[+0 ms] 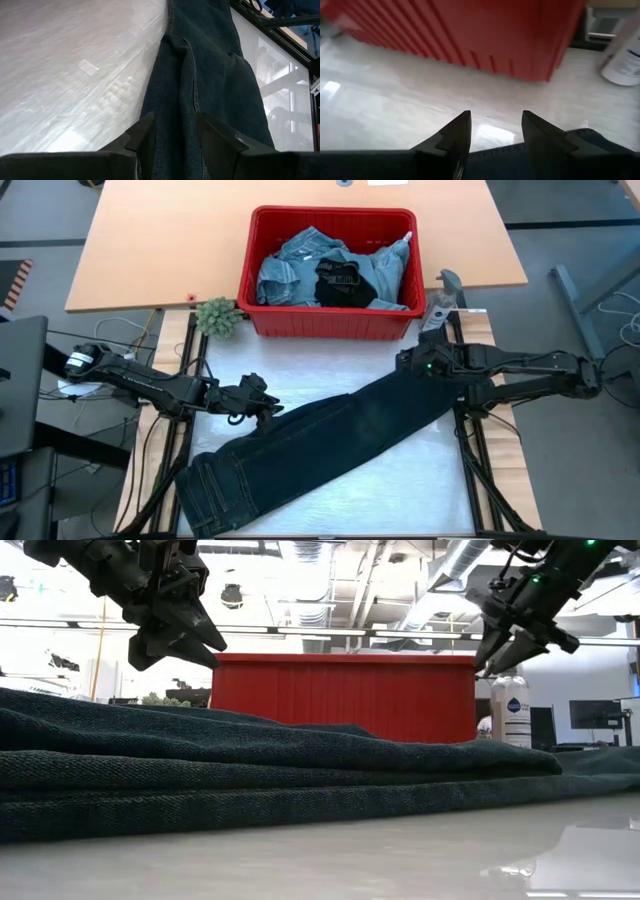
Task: Fold Laundry from Bin
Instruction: Fold the black pants
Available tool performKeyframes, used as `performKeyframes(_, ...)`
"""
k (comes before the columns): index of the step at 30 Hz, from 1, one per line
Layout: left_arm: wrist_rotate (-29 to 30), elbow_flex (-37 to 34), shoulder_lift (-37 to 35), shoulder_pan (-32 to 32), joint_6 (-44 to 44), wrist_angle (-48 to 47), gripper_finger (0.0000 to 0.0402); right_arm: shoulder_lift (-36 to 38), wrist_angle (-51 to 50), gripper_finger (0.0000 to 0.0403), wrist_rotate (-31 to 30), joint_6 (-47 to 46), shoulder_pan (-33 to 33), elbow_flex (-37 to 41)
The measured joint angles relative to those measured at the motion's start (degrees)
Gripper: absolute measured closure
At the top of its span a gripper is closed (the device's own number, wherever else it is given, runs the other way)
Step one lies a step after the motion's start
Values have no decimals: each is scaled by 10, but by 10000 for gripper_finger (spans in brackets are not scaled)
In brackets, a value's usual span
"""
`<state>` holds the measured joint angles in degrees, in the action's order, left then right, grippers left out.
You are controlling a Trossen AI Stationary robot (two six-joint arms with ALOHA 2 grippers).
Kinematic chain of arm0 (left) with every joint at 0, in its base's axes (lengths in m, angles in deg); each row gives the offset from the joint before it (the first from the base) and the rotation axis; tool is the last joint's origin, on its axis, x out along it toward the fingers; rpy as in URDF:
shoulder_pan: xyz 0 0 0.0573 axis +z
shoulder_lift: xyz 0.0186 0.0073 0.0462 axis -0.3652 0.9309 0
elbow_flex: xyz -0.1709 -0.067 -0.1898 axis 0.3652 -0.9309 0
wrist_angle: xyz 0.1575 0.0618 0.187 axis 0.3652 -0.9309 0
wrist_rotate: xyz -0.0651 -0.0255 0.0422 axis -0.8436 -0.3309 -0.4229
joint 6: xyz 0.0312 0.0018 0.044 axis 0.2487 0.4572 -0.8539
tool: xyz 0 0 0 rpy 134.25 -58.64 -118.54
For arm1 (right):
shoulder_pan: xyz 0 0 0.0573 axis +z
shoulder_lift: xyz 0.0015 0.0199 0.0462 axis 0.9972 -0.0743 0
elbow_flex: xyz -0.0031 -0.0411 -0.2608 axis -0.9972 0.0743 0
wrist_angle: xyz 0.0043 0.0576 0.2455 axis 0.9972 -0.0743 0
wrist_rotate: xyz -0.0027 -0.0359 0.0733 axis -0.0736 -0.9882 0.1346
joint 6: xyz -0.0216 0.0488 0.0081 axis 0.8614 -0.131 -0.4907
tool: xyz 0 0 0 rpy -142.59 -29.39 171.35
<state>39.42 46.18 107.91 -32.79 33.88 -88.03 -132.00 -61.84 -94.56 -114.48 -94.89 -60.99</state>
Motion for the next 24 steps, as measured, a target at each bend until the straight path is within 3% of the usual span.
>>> performKeyframes(8, 0, 0, 0, 0, 0, 0, 274, 0, 7, 203, 71, 8, 0, 0)
performKeyframes(12, 0, 0, 0, 0, 0, 0, 274, -8, -55, 203, 116, -116, -3, 0)
performKeyframes(16, 0, 0, 0, 0, 0, 0, 274, -24, -124, 203, 123, -190, 2, 0)
performKeyframes(24, 5, 0, 0, 0, 0, 2, 274, -72, -43, 203, 155, -123, 38, 0)
